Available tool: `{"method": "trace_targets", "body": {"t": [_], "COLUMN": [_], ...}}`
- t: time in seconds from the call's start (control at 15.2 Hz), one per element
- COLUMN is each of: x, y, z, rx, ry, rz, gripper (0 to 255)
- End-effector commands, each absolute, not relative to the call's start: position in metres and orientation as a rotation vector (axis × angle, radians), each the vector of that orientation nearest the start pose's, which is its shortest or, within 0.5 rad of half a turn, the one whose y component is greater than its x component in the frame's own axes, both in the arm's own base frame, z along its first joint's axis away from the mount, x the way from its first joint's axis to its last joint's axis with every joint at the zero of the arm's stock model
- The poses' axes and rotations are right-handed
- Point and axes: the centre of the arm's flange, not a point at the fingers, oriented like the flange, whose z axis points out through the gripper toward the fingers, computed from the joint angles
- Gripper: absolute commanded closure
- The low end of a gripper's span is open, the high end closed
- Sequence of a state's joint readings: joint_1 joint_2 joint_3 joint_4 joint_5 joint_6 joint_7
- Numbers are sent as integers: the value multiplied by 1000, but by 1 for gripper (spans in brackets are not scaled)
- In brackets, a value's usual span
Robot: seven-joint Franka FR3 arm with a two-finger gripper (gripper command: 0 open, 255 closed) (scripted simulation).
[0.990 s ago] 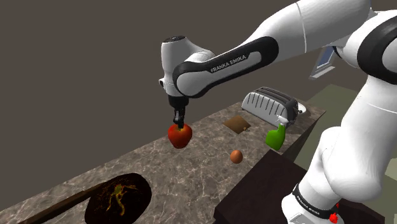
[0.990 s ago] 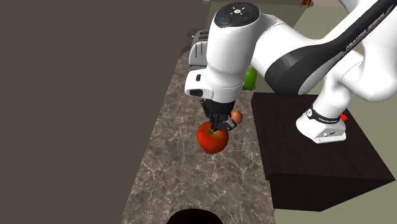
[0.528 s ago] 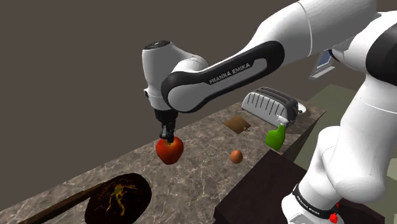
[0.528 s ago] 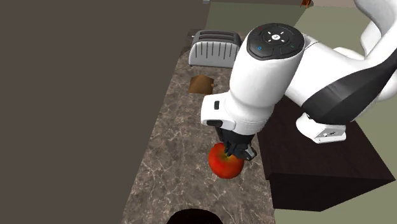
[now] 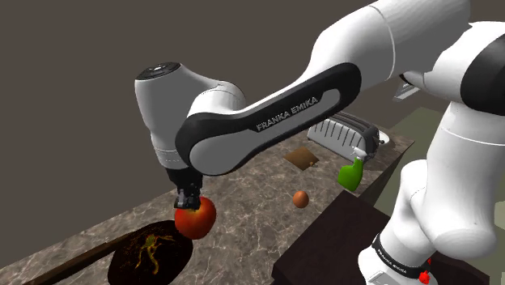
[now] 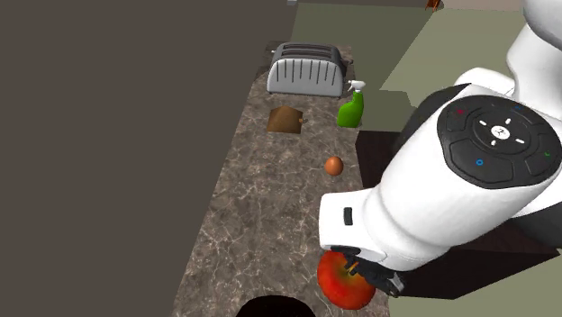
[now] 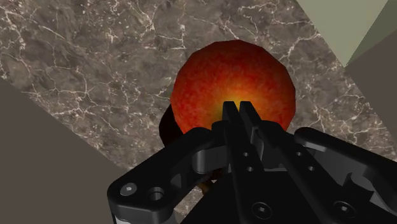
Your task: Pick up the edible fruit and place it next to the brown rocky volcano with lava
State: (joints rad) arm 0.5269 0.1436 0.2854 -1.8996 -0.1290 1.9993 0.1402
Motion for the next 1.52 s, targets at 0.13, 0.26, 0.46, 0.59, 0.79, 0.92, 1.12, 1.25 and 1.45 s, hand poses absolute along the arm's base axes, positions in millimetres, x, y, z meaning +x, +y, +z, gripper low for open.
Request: {"method": "trace_targets", "body": {"t": [0.13,0.26,0.46,0.59,0.79,0.92,1.12,1.25,1.45], "x": [395,383,367,355,339,327,311,299,295], "y": [466,490,525,549,585,609,645,669,679], "z": [428,428,428,428,428,428,428,428,417], "rx": [-3017,-3017,-3017,-3017,-3017,-3017,-3017,-3017,-3017], "ry": [-1142,-1142,-1142,-1142,-1142,-1142,-1142,-1142,-1142], "rz": [-3,-3,-3,-3,-3,-3,-3,-3,-3], "gripper": [255,255,255,255,255,255,255,255,255]}}
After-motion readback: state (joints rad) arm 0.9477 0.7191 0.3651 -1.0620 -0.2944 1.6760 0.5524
